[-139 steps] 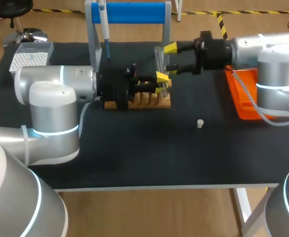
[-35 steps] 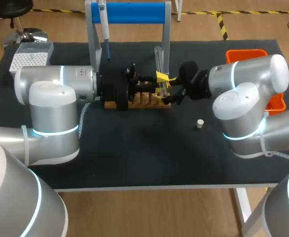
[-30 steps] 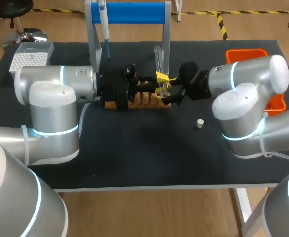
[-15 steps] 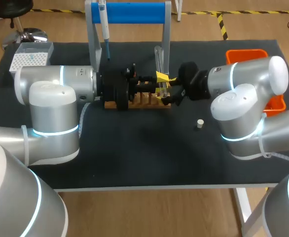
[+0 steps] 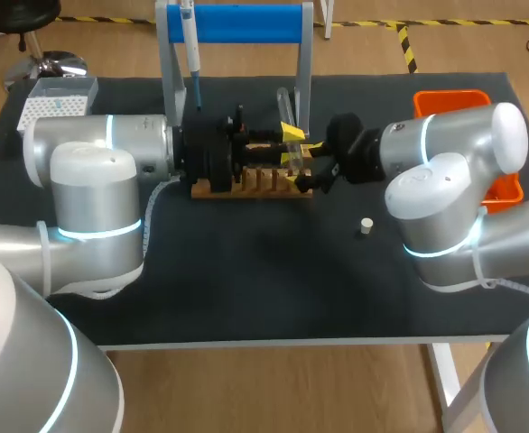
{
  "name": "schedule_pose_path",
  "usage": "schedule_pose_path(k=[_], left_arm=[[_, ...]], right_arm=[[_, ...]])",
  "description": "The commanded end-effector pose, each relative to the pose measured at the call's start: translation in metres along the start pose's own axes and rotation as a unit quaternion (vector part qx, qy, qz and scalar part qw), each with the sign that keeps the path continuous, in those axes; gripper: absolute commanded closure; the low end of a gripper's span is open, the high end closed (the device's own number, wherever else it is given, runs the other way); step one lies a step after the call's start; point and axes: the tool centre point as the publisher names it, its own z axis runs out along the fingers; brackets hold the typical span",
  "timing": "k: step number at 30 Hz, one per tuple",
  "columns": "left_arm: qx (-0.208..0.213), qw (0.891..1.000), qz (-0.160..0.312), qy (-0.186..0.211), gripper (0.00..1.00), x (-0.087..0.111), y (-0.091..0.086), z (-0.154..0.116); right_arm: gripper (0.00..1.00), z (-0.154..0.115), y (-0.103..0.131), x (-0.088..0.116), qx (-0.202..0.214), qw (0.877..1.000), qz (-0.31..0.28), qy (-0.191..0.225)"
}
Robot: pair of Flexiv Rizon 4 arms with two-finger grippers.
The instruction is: Invert the test tube, pick up the pipette, mount the tip to pipette, aspirate from beaker and dispense into the tube, eject the tip, return the pipette, and cap with the stopper.
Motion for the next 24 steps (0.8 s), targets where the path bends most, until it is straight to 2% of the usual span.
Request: schedule_pose_path(k=[1, 2, 4, 8, 13, 16, 17, 18, 24], left_arm=[[0.025, 0.996, -0.084, 0.023, 1.0, -0.017, 0.021, -0.013], [0.019, 0.994, -0.105, 0.035, 1.0, -0.02, 0.025, -0.016], [0.021, 0.99, -0.135, 0.036, 1.0, -0.025, 0.029, -0.02], [0.01, 0.974, -0.219, 0.054, 1.0, -0.036, 0.044, -0.028], [0.012, 0.938, -0.34, 0.058, 1.0, -0.041, 0.061, -0.028], [-0.001, 0.909, -0.41, 0.076, 1.0, -0.042, 0.071, -0.025], [-0.013, 0.9, -0.427, 0.083, 1.0, -0.042, 0.074, -0.024], [-0.007, 0.894, -0.44, 0.082, 1.0, -0.043, 0.076, -0.024], [-0.007, 0.894, -0.44, 0.082, 1.0, -0.043, 0.076, -0.024]], right_arm=[[0.0, 0.0, 0.0, 0.0, 0.0, 1.0, 0.0, 0.0], [0.0, 0.0, 0.0, 0.0, 0.0, 1.0, 0.0, 0.0], [0.0, 0.0, 0.0, 0.0, 0.0, 1.0, 0.0, 0.0], [0.0, 0.0, 0.0, 0.0, 0.0, 1.0, 0.0, 0.0], [0.0, 0.0, 0.0, 0.0, 0.0, 1.0, 0.0, 0.0], [0.0, 0.0, 0.0, 0.0, 0.0, 1.0, 0.0, 0.0], [0.0, 0.0, 0.0, 0.0, 0.0, 1.0, 0.0, 0.0], [0.0, 0.0, 0.0, 0.0, 0.0, 1.0, 0.0, 0.0], [0.0, 0.0, 0.0, 0.0, 0.0, 1.0, 0.0, 0.0]])
